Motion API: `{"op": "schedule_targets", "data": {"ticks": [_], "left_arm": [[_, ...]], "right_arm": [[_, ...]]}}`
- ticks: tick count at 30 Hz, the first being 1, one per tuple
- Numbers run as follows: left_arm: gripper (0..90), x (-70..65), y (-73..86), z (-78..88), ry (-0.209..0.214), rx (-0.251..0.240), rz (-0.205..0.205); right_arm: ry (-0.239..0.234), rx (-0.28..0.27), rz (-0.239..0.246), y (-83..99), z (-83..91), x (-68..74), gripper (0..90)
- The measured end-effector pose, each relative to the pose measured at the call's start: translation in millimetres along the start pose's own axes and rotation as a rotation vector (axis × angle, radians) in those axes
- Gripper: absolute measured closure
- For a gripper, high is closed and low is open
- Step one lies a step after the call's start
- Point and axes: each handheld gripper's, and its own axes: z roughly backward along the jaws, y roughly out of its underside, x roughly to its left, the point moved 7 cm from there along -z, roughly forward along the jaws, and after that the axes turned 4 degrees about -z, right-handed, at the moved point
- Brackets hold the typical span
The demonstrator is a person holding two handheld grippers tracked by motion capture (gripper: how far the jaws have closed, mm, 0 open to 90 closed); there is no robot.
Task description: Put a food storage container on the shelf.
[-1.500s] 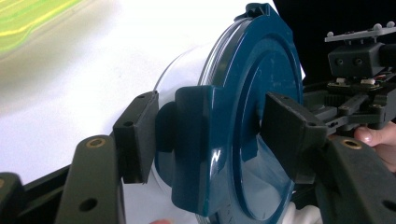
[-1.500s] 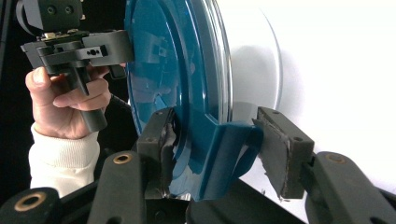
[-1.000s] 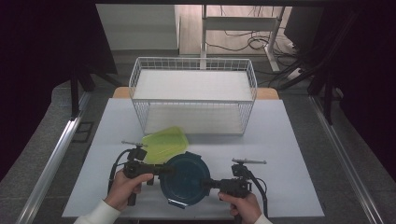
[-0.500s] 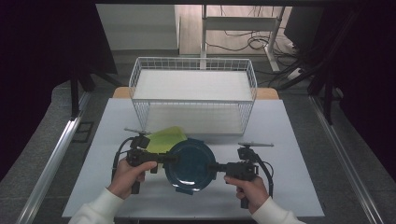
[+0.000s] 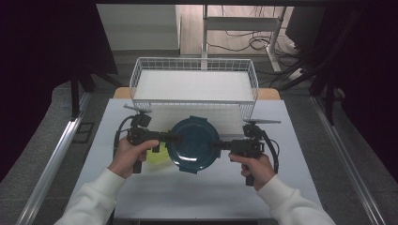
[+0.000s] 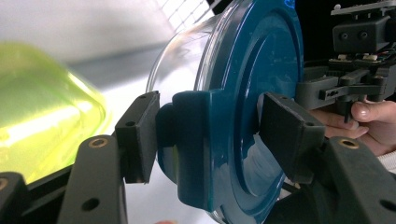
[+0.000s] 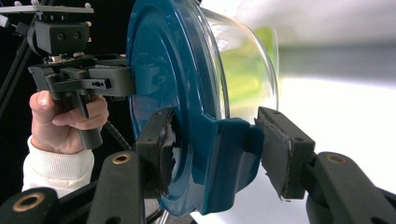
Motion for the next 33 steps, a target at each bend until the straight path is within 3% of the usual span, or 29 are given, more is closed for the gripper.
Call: {"op": "schedule_targets", "data": {"ticks": [13, 33], "left_arm": [[40.4, -3.3, -65.6, 14.0, -0.022, -0.044, -0.043], [41.3, -0.1, -124.5, 19.8, -0.014, -0.089, -0.081]], "right_arm": [[-0.009, -0.031, 0.056, -65.5, 8.1, 21.1, 47.4], [-0.008, -0.049, 0.115, -132.2, 15.4, 33.8, 47.3]]}}
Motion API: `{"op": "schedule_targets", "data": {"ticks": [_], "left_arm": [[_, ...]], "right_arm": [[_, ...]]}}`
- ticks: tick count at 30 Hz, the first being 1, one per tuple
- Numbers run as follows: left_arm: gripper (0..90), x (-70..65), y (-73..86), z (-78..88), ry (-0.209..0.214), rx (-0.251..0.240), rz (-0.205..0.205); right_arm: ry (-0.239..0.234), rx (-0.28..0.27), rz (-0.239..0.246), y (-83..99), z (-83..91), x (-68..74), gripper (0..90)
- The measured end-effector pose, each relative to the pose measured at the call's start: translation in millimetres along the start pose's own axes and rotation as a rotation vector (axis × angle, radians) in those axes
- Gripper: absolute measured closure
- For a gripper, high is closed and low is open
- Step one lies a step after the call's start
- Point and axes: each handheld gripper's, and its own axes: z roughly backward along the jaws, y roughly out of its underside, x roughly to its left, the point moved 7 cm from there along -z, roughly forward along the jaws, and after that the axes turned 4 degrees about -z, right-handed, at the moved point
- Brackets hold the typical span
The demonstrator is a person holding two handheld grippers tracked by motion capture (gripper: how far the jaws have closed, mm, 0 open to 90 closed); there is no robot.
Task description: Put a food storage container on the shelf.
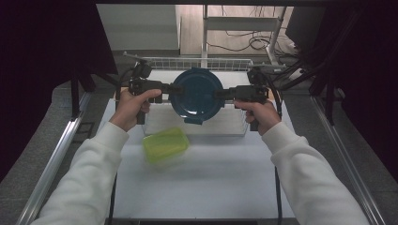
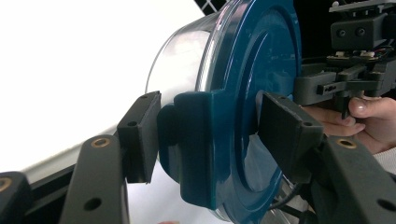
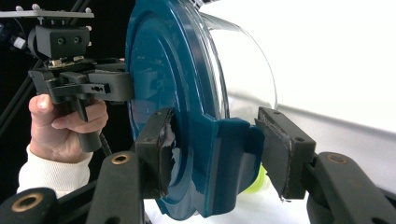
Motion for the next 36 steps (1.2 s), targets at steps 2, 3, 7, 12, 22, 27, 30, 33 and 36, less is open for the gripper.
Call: {"op": "schedule_targets", "data": {"ticks": [2, 3, 7, 12, 22, 27, 30, 33, 36], "left_arm": [[41.3, 2.2, -6.7, -1.7, -0.001, -0.011, 0.01], [41.3, 3.7, -9.9, -2.6, -0.003, -0.013, 0.015], [41.3, 11.5, -25.3, -7.2, -0.009, -0.005, 0.012], [41.3, 20.7, -42.7, -15.9, -0.01, -0.002, 0.027], [41.4, 42.3, -53.4, -28.5, -0.015, 0.001, 0.089], [41.6, 49.6, -54.9, -30.9, -0.008, -0.012, 0.111], [40.9, 56.0, -55.3, -33.5, 0.001, -0.019, 0.141], [39.9, 60.1, -56.4, -35.6, -0.004, -0.028, 0.159], [39.1, 64.0, -57.0, -38.4, -0.007, -0.037, 0.184]], "right_arm": [[-0.001, -0.002, 0.003, -7.6, -0.4, -0.6, 47.3], [0.0, -0.005, 0.004, -12.0, -0.8, -1.2, 47.2], [0.005, -0.012, -0.002, -30.6, -3.2, -6.6, 46.9], [0.011, -0.017, -0.002, -49.2, -5.1, -14.1, 46.9], [0.018, -0.006, -0.028, -76.0, -18.2, -33.1, 46.4], [0.001, -0.019, -0.068, -80.4, -24.6, -41.1, 46.3], [0.011, -0.024, -0.105, -82.4, -29.0, -45.7, 46.1], [0.023, -0.032, -0.158, -84.4, -32.8, -49.8, 45.4], [0.024, -0.04, -0.208, -85.6, -35.6, -54.3, 45.1]]}}
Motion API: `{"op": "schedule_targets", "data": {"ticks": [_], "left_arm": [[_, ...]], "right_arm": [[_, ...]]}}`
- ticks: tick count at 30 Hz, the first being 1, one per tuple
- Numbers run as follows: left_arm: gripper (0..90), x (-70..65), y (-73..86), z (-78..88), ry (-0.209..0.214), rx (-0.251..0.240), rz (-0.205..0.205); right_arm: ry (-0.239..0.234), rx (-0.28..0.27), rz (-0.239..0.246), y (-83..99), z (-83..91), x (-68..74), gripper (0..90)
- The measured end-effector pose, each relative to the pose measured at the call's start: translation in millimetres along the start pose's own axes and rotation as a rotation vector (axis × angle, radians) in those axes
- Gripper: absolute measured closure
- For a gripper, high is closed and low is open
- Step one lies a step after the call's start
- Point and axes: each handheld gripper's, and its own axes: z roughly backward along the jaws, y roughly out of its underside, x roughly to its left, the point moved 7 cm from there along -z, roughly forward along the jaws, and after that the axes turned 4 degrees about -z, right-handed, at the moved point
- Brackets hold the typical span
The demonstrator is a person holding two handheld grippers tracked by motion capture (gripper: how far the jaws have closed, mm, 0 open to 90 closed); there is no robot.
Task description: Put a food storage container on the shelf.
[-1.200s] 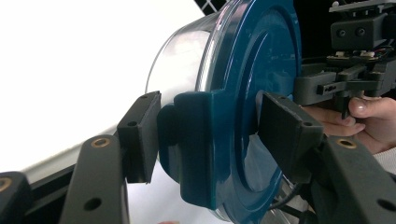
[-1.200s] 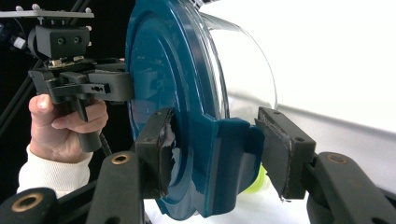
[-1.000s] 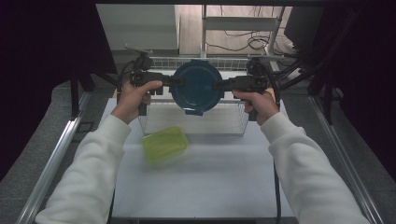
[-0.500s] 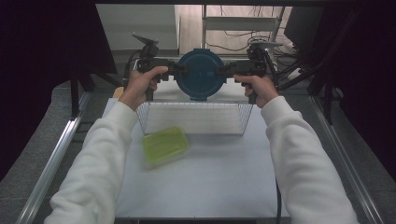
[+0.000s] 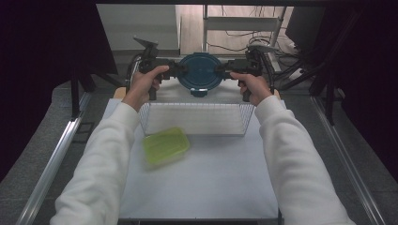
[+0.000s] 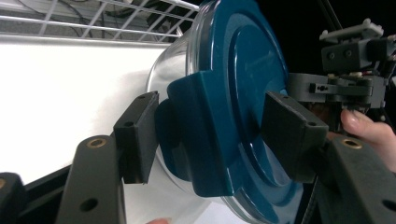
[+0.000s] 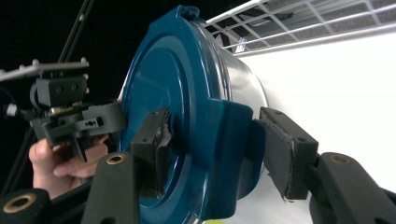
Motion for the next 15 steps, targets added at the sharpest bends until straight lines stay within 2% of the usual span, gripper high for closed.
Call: {"op": "schedule_targets", "data": {"ticks": [9, 15], "left_arm": [[37.4, 11.7, -2.5, -8.1, 0.022, -0.013, 0.069], [37.1, 12.3, -3.0, -8.5, 0.02, -0.023, 0.064]], "right_arm": [[0.025, -0.026, -0.115, -3.0, -7.5, -8.9, 44.2], [0.038, -0.054, -0.122, -2.8, -8.0, -8.4, 43.3]]}}
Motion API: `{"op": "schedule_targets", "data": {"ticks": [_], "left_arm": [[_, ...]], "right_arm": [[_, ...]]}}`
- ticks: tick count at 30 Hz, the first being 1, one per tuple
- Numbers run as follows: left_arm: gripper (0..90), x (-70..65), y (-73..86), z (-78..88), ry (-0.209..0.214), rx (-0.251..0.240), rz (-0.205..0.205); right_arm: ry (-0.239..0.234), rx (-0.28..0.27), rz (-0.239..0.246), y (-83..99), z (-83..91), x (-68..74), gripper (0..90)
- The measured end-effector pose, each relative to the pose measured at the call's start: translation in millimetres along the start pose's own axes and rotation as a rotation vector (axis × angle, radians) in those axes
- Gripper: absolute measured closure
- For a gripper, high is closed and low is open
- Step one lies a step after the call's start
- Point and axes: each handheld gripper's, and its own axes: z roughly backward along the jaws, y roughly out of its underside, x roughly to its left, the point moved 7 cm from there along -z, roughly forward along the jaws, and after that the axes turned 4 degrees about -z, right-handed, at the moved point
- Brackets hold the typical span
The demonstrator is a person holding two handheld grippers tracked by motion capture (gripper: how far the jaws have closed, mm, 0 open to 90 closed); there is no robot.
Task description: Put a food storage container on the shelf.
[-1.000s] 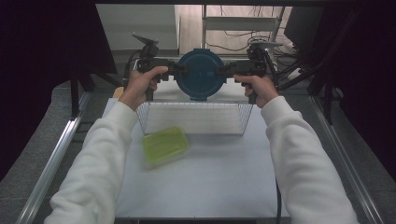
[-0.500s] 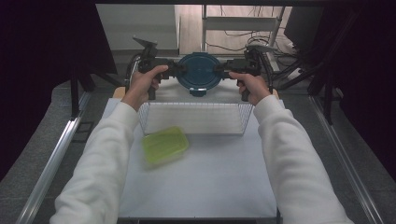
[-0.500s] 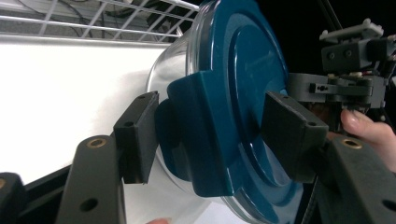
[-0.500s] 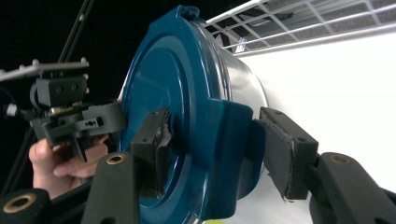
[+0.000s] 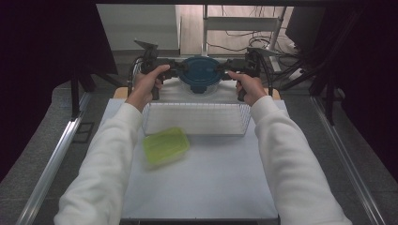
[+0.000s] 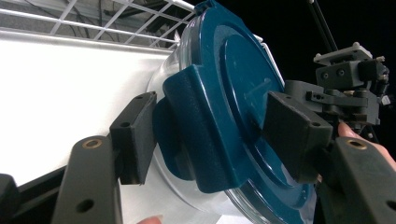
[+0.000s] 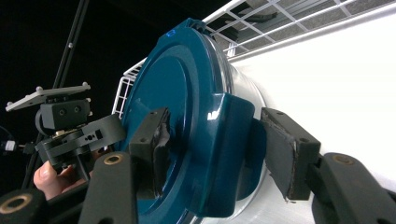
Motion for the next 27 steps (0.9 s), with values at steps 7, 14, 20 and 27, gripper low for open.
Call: {"op": "schedule_targets", "data": {"ticks": [7, 14, 20, 27], "left_arm": [[25.6, -2.5, -2.7, 7.2, -0.119, -0.081, -0.096], [22.0, -17.8, 7.4, 22.4, -0.152, -0.127, -0.21], [20.7, -40.9, 29.8, 43.2, -0.163, -0.153, -0.321], [21.3, -61.4, 80.5, 62.7, -0.188, -0.141, -0.464]], "right_arm": [[0.104, -0.041, 0.111, 4.3, 0.6, 4.0, 19.0], [0.195, -0.109, 0.25, 14.8, 16.8, 15.8, 12.3], [0.17, -0.136, 0.366, 33.1, 40.0, 24.3, 11.8], [0.132, -0.167, 0.494, 61.1, 67.3, 16.9, 13.7]]}}
